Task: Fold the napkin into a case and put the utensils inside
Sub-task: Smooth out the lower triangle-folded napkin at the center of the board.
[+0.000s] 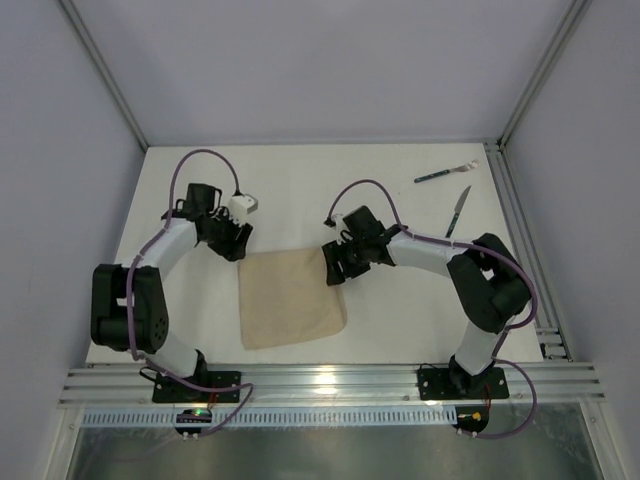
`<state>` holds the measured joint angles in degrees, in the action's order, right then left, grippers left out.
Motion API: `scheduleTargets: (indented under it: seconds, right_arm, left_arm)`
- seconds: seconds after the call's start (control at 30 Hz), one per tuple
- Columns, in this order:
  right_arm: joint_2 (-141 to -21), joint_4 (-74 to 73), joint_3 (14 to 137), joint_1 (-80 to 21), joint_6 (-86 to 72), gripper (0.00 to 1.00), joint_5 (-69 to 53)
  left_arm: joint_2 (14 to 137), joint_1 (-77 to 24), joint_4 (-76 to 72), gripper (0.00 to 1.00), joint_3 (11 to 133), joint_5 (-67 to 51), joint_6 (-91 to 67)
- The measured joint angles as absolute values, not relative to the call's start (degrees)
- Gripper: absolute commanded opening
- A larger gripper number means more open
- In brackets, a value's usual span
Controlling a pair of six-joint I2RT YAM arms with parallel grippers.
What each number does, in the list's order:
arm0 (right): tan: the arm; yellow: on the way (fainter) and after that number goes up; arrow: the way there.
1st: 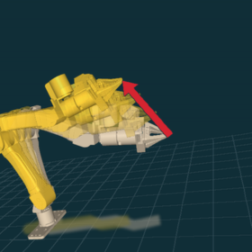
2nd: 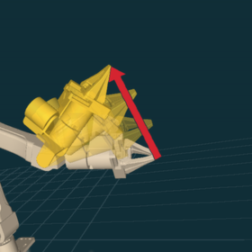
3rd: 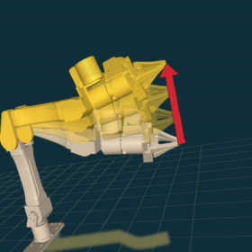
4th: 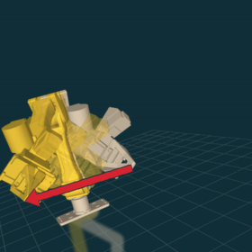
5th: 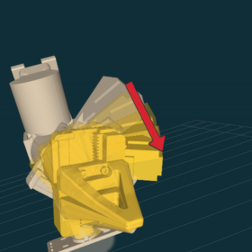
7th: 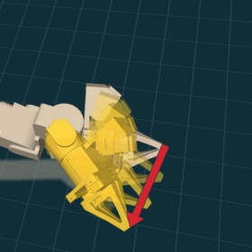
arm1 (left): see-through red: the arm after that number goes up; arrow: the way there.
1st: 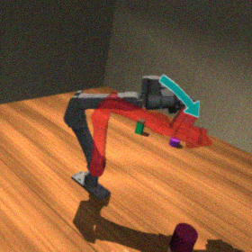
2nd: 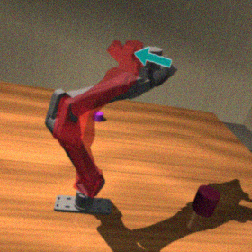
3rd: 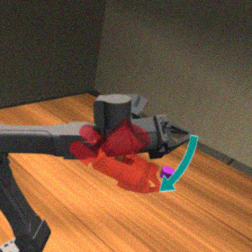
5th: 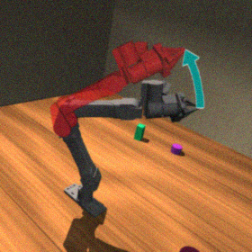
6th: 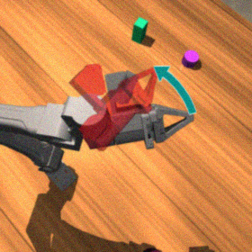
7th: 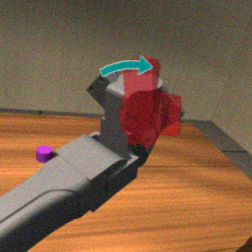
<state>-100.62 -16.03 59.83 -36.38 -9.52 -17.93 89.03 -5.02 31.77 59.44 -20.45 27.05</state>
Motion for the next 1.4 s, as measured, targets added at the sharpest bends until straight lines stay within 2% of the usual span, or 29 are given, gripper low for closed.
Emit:
scheduleTargets:
  seconds: [0.03,0.13,0.17,0.23,0.27,0.37,0.4,0.47,0.5,0.67,0.8,0.9,0.93,0.97,1.1,1.23,1.4]
  right_arm:
    - [-100.64,-15.92,58.89,-36.75,-10.02,0.61,-18.26]
    - [-100.64,-14.33,57.54,-36.77,-11.33,0.49,-19.22]
    - [-100.73,-13.63,57.32,-36.75,-11.70,0.39,-19.51]
    - [-100.77,-12.75,56.73,-36.64,-12.38,0.32,-19.79]
    - [-100.79,-12.43,56.45,-36.60,-12.75,0.26,-19.88]
    - [-101.32,-11.79,56.23,-36.60,-13.65,0.20,-20.12]
    - [-101.60,-11.57,56.23,-36.60,-13.74,0.15,-20.23]
    - [-101.75,-11.40,56.23,-36.51,-13.98,0.10,-20.21]
    - [-101.82,-11.40,56.23,-36.45,-14.06,0.04,-20.16]
    - [-101.91,-10.90,55.83,-34.85,-15.14,0.04,-20.45]
    - [-101.89,-10.22,55.46,-32.91,-15.66,0.04,-21.15]
    - [-101.89,-10.28,55.46,-32.49,-15.64,0.04,-21.26]
    - [-101.89,-10.31,55.46,-32.49,-15.62,0.07,-21.26]
    - [-101.89,-10.37,55.46,-32.40,-15.62,0.14,-21.21]
    - [-101.71,-12.73,56.64,-32.14,-15.00,0.24,-20.32]
    - [-100.62,-16.16,59.57,-31.66,-13.80,0.22,-17.82]
    - [-100.90,-14.76,64.97,-31.48,-13.91,0.10,-19.27]
  left_arm:
    - [89.38,-5.02,32.01,0.55,58.76,-20.82,27.33]
    - [91.48,-5.15,31.92,0.55,56.95,-21.15,27.70]
    - [92.14,-5.23,31.70,0.54,56.55,-21.12,27.68]
    - [93.25,-5.30,31.33,0.50,56.25,-21.08,27.46]
    - [93.62,-5.30,31.00,0.48,56.23,-21.06,27.42]
    - [94.98,-5.30,29.41,0.38,56.29,-21.06,27.09]
    - [95.50,-5.30,29.21,0.32,56.36,-21.06,26.98]
    - [96.20,-5.34,29.12,0.24,56.36,-21.06,26.89]
    - [96.42,-5.41,29.10,0.23,56.36,-21.06,26.83]
    - [97.03,-5.56,29.08,0.07,57.25,-21.10,26.74]
    - [98.50,-5.82,29.08,0.02,58.85,-21.34,26.20]
    - [99.70,-6.17,29.08,0.02,59.75,-21.52,26.04]
    - [99.98,-6.26,29.08,0.02,59.94,-21.50,26.00]
    - [100.14,-6.33,29.08,0.02,60.05,-21.50,25.96]
    - [100.16,-6.44,29.10,0.06,60.25,-21.47,25.98]
    - [100.16,-6.46,29.10,0.07,60.34,-21.47,25.98]
    - [100.16,-6.48,29.12,0.08,60.36,-21.47,25.96]
